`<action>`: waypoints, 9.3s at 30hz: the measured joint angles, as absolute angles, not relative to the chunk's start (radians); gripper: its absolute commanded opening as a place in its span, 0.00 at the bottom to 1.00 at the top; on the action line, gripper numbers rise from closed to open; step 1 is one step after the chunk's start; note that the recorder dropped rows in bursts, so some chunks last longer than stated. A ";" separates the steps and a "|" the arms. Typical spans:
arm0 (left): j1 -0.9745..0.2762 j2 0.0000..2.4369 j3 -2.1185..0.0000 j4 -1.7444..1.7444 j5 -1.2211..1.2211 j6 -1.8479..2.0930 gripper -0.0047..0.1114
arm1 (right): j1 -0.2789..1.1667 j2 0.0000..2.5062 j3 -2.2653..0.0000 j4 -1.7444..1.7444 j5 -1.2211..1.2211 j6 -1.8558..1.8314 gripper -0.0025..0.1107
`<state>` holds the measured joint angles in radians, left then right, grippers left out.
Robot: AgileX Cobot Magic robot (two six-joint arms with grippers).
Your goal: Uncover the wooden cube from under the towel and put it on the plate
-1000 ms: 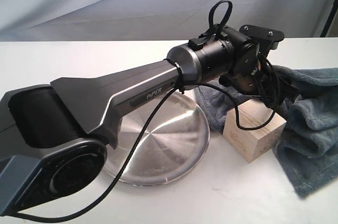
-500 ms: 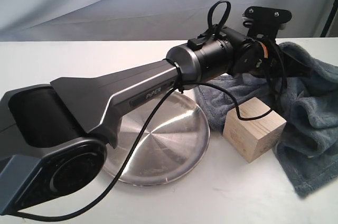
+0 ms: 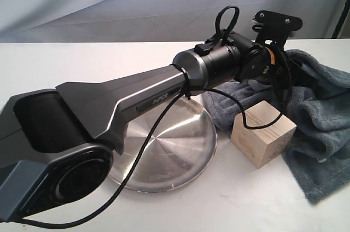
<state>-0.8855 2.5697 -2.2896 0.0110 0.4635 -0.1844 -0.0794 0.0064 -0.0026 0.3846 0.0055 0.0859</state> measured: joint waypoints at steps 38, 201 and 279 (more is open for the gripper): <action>-0.885 2.360 -2.292 -0.012 1.166 0.179 0.85 | -0.079 0.006 -0.003 0.385 0.005 0.086 0.05; -0.778 2.373 -2.286 -0.017 1.232 -0.063 0.04 | -0.079 0.006 -0.003 0.385 0.005 0.086 0.05; -0.696 1.812 -1.260 0.036 0.554 -0.112 0.62 | -0.079 0.006 -0.003 0.385 0.005 0.086 0.05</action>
<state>-0.6959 1.8125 -1.2601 0.0362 0.5544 -0.1124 -0.0794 0.0064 -0.0026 0.3846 0.0055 0.0859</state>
